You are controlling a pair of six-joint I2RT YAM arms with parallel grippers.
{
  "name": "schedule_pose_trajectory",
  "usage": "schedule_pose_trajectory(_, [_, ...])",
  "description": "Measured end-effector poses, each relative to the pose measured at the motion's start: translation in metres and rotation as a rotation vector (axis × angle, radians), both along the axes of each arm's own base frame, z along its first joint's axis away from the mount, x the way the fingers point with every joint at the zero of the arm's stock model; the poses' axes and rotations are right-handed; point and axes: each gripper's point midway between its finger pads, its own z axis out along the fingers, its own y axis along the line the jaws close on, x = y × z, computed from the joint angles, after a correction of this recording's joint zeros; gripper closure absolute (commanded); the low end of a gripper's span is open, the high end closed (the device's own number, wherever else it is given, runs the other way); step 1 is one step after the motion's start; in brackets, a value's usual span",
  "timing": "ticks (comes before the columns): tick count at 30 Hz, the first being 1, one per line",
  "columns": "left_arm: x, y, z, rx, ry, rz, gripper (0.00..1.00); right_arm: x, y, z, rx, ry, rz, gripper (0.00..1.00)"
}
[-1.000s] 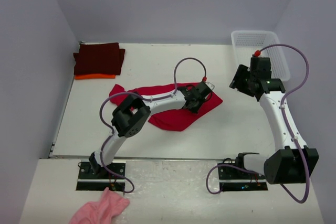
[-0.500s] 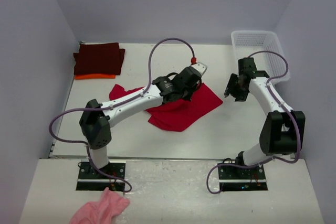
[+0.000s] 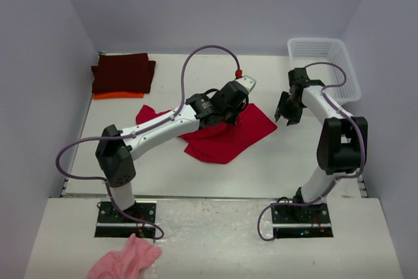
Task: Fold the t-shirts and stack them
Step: Flatten out the tshirt
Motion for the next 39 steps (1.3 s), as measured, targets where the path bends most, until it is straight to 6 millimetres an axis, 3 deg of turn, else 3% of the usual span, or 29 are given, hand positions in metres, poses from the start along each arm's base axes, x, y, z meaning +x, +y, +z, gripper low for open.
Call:
schedule_pose_trajectory(6, [-0.003, 0.003, 0.0, 0.005, 0.004, -0.011, 1.0, -0.002, 0.005, -0.021, 0.001, 0.065, 0.009, 0.47])
schedule_pose_trajectory(13, [-0.007, 0.005, 0.014, -0.018, -0.009, -0.024, 1.0, -0.001, 0.008, -0.042, -0.002, 0.125, 0.018, 0.47])
schedule_pose_trajectory(21, [-0.01, 0.008, 0.029, -0.049, -0.026, -0.029, 1.0, 0.018, 0.013, -0.047, 0.011, 0.117, 0.025, 0.48])
schedule_pose_trajectory(28, [-0.013, 0.011, 0.034, -0.051, -0.024, -0.033, 1.0, 0.031, 0.014, -0.043, 0.013, 0.102, 0.025, 0.57])
schedule_pose_trajectory(39, [-0.013, 0.011, 0.056, -0.073, -0.041, -0.033, 1.0, 0.024, 0.015, -0.048, 0.007, 0.211, 0.032, 0.51])
